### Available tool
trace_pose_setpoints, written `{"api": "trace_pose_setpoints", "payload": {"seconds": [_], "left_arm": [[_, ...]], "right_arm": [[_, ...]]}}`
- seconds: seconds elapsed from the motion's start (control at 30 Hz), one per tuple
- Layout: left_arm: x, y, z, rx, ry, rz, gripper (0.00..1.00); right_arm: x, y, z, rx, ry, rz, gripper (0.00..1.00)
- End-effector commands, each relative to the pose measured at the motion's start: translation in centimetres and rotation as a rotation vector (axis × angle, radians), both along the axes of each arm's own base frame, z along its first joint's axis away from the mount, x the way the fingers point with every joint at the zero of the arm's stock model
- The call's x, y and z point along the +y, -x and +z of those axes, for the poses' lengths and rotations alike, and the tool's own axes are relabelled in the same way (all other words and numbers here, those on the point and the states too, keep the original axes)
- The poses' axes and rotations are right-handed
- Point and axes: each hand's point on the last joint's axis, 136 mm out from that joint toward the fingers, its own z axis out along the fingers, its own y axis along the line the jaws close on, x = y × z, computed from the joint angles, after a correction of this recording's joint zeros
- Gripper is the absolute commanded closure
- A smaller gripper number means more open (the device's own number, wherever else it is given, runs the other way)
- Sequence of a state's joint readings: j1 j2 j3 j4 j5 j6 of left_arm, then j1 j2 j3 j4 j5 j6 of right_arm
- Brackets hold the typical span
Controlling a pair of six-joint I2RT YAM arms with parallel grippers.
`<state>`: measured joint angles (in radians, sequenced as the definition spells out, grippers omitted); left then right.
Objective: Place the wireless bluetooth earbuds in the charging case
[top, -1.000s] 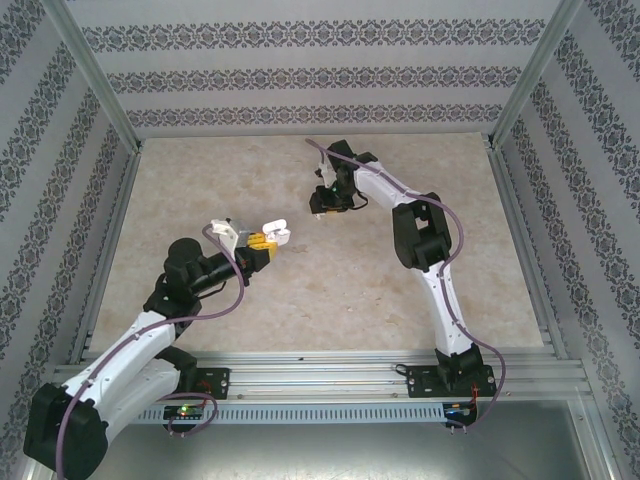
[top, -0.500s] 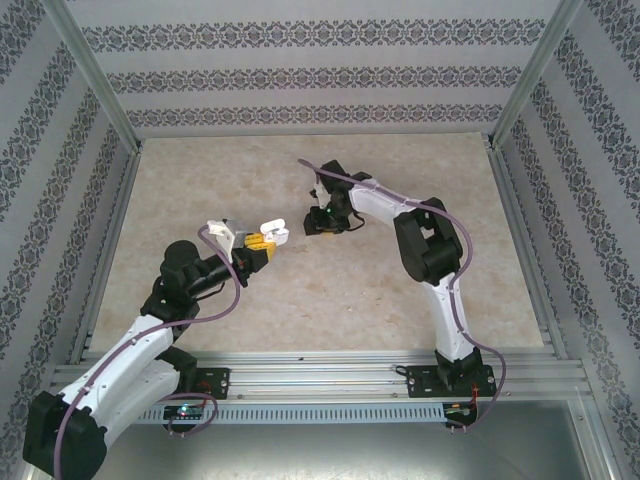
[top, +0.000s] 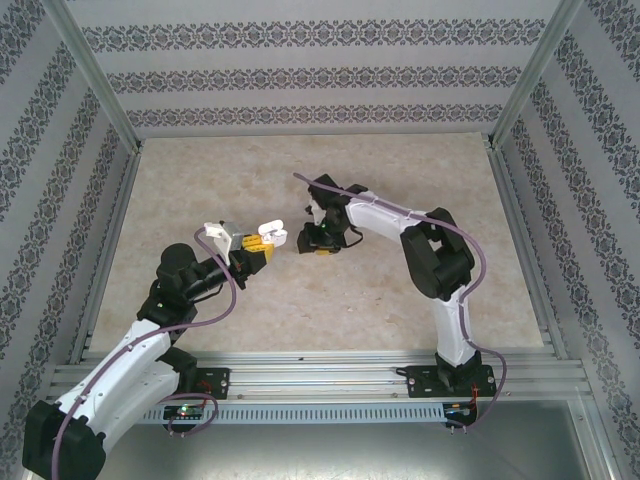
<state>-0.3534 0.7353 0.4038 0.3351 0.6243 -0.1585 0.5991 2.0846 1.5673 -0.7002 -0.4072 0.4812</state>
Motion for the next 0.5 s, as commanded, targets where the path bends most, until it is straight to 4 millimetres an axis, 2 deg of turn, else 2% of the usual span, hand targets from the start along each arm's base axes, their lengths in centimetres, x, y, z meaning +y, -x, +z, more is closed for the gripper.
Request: {"api": "trace_pose_setpoints", "payload": {"seconds": [0.0, 0.2, 0.47], "left_arm": [[0.0, 0.3, -0.1, -0.007, 0.0, -0.006, 1.0], [-0.3, 0.3, -0.1, -0.002, 0.01, -0.023, 1.0], [-0.6, -0.3, -0.6, 0.017, 0.015, -0.024, 1.0]], "right_arm": [[-1.7, -2.7, 3.2, -0.065, 0.002, -0.043, 0.53], [-2.9, -6.0, 2.8, -0.1, 0.081, 0.018, 0.53], [-1.9, -8.4, 1.3, -0.122, 0.127, 0.127, 0.54]]}}
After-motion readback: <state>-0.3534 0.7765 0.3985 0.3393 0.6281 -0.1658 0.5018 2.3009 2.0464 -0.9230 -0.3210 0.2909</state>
